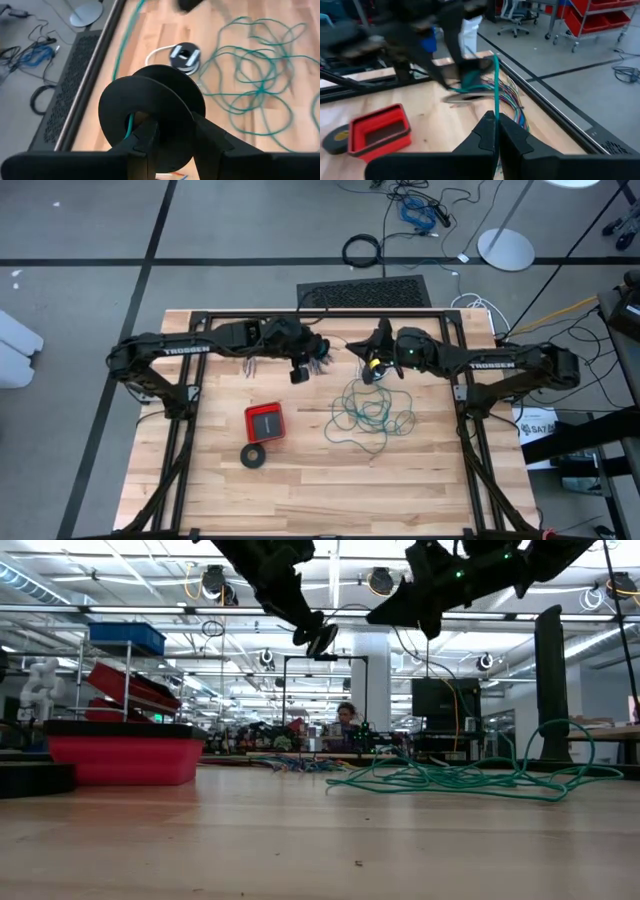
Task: Coil cords
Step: Coil the green wire onto the spool
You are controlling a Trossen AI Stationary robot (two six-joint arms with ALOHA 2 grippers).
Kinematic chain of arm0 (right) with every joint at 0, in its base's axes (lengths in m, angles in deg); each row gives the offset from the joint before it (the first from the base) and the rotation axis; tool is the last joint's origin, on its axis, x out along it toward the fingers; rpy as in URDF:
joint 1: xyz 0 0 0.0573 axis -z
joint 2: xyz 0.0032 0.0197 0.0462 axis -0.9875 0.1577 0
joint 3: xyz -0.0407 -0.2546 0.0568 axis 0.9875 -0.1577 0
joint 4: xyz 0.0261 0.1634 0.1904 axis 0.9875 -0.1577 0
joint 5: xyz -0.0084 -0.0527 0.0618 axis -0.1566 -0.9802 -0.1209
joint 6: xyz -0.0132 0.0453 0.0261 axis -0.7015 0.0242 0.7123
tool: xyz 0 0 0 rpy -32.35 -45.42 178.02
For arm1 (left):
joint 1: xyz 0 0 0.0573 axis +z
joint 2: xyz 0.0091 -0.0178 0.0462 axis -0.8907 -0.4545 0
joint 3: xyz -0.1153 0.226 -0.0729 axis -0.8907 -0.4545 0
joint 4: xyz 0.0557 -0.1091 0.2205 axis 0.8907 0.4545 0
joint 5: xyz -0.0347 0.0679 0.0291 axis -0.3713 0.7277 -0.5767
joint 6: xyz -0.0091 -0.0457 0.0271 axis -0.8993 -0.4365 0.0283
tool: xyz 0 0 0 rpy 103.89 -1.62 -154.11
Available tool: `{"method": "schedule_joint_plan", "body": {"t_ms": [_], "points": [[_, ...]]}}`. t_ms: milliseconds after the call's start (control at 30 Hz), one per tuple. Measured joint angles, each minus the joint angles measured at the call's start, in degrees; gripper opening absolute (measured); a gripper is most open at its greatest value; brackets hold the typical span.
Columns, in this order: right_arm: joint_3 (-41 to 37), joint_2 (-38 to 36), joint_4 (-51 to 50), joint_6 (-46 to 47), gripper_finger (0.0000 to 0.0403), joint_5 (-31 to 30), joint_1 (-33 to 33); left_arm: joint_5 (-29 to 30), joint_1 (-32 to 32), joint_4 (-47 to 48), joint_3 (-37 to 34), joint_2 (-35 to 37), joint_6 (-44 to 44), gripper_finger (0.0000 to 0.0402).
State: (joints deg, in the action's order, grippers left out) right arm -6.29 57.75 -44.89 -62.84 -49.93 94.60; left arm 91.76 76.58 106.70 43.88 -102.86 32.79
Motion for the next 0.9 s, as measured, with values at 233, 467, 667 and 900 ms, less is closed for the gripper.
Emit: {"method": "schedule_joint_plan", "body": {"t_ms": [233,467,667,900], "points": [[0.0,-0.6,0.6,0.6,0.0,0.0,-3.2,1.4,2.4,-5.5,-0.1,-1.7,-0.1,0.0098],[0.0,2.6,2.3,0.6,0.0,-0.4,-5.3,-2.0,3.8,-16.1,0.0,-3.5,-1.3,0.0098],[0.0,5.3,2.7,0.1,0.0,-1.6,-5.3,-8.2,4.4,-21.1,0.0,-4.9,-4.9,0.0098],[0.0,8.0,5.1,-1.3,0.0,-1.8,-4.9,-13.4,4.4,-25.7,-0.1,-4.9,-8.2,0.0098]]}}
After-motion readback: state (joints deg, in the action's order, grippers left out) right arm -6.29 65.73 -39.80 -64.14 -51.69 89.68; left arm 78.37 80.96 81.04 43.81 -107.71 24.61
